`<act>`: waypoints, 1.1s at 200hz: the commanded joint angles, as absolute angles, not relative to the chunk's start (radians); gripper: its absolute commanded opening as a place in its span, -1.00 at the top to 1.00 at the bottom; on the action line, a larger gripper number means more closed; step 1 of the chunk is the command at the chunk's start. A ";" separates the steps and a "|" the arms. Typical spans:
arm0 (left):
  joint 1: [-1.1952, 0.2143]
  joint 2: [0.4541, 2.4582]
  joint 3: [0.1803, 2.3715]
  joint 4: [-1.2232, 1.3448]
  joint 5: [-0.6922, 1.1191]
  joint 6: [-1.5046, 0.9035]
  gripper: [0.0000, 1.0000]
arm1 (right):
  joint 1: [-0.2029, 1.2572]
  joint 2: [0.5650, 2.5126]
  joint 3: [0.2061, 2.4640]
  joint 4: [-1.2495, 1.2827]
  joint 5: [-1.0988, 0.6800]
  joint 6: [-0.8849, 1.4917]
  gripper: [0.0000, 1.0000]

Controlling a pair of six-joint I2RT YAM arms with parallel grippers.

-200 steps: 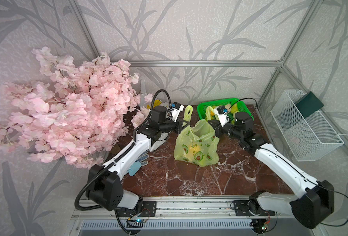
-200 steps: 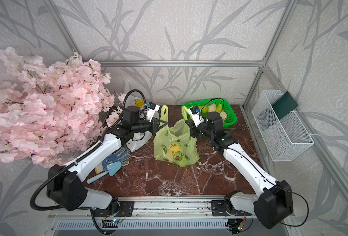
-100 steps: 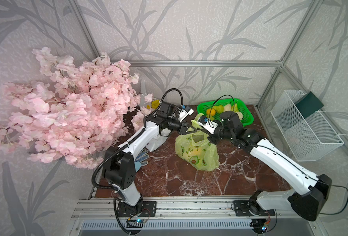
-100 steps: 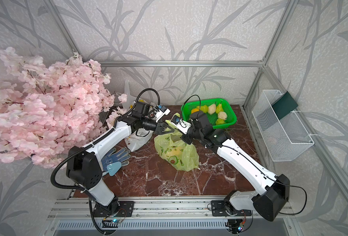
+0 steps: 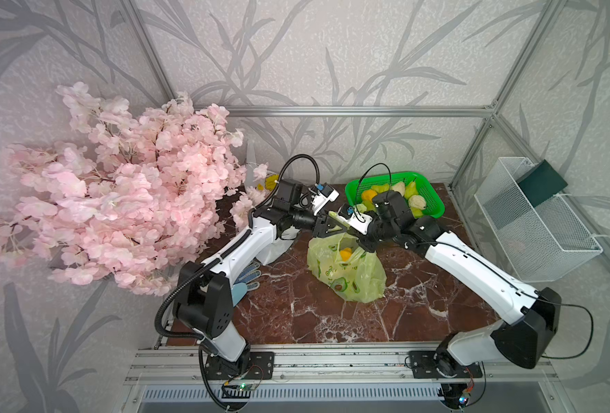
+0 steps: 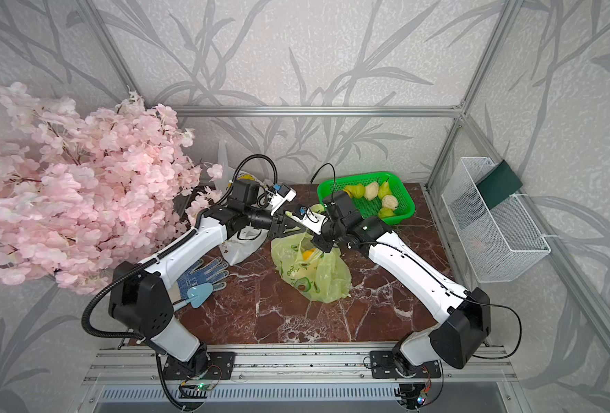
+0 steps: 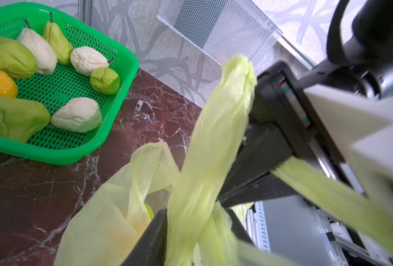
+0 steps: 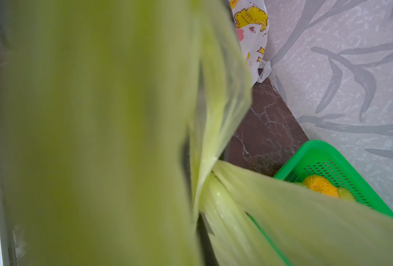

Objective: Place the pears into plastic bags & tie knots
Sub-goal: Tie the plastic bag at the center of the board.

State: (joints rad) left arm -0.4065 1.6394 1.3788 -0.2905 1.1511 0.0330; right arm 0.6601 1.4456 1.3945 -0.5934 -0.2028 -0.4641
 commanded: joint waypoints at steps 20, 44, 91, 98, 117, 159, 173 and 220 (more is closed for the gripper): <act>-0.397 1.656 1.383 -0.192 1.100 -0.058 1.00 | 0.650 1.425 1.433 -0.628 -0.238 -0.382 0.47; -0.369 1.657 1.375 -0.174 1.036 -0.133 1.00 | 0.611 1.346 1.410 -0.641 -0.303 -0.290 -0.11; -0.367 1.653 1.355 -0.141 1.053 -0.193 1.00 | 0.600 1.262 1.372 -0.611 -0.318 -0.196 -0.22; -0.368 1.651 1.356 -0.140 1.056 -0.194 1.00 | 0.599 1.270 1.371 -0.607 -0.315 -0.196 -0.19; -0.368 1.649 1.358 -0.144 1.066 -0.194 1.00 | 0.601 1.301 1.380 -0.594 -0.302 -0.198 -0.05; -0.369 1.637 1.358 -0.187 1.087 -0.156 1.00 | 0.603 1.356 1.402 -0.544 -0.254 -0.208 0.73; -0.370 1.631 1.361 -0.218 1.100 -0.130 1.00 | 0.624 1.375 1.406 -0.546 -0.232 -0.232 0.95; -0.369 1.602 1.346 -0.337 1.175 0.017 0.72 | 0.642 1.450 1.398 -0.535 -0.220 -0.246 1.00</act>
